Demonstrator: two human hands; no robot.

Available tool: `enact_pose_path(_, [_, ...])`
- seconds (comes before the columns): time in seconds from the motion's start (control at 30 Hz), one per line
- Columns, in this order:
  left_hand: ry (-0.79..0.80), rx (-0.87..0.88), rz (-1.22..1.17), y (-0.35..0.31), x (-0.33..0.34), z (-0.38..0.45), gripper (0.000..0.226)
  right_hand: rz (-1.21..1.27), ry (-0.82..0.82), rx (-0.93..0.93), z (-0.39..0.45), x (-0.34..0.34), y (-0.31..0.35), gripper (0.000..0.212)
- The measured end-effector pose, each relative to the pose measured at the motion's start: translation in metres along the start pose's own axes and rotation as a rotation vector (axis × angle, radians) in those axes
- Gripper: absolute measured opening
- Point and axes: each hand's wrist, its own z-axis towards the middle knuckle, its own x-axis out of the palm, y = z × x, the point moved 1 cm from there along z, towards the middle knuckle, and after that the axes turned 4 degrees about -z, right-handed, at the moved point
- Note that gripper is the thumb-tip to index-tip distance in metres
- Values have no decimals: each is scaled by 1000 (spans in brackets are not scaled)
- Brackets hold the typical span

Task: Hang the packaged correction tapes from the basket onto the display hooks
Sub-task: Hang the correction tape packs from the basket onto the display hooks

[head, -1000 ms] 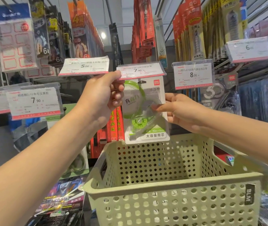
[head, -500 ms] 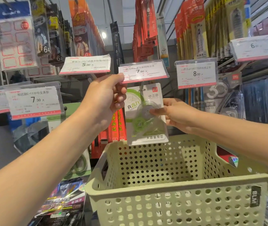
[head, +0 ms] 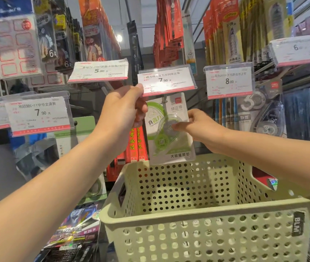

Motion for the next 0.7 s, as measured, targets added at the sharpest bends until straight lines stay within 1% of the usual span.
enact_pose_path(0.07, [-2,39,64,2,0,-4,32,-35,-7,17,-4,-1,1,60])
enact_pose_path(0.13, [11,94,120,6,-2,-7,32,-85,23,48,-10,-3,1,56])
enact_pose_path(0.17, [24,135,171,9,-5,-9,30,-109,48,62,-12,-3,0,48])
enact_pose_path(0.2, [41,181,251,13,-8,-10,28,-137,79,75,-15,-4,-1,33])
enact_pose_path(0.23, [62,226,372,16,-12,-10,25,-157,106,87,-19,-4,-1,19])
enact_pose_path(0.3, [126,288,738,24,-19,-13,21,-190,155,118,-24,-6,-5,15])
enact_pose_path(0.33, [173,282,943,29,-22,-15,20,-211,181,144,-25,-6,-8,14])
enact_pose_path(0.4, [263,194,1249,38,-26,-21,22,-263,235,204,-27,-6,-13,26])
enact_pose_path(0.43, [296,119,1352,43,-28,-23,25,-286,272,243,-27,-6,-16,30])
enact_pose_path(0.5, [348,-1,1500,54,-32,-27,29,-345,397,319,-31,-4,-18,32])
enact_pose_path(0.57, [385,-93,1581,63,-36,-31,31,-465,538,363,-36,0,-22,28])
enact_pose_path(0.7, [447,-216,1523,78,-36,-36,14,-675,759,423,-46,14,-31,12])
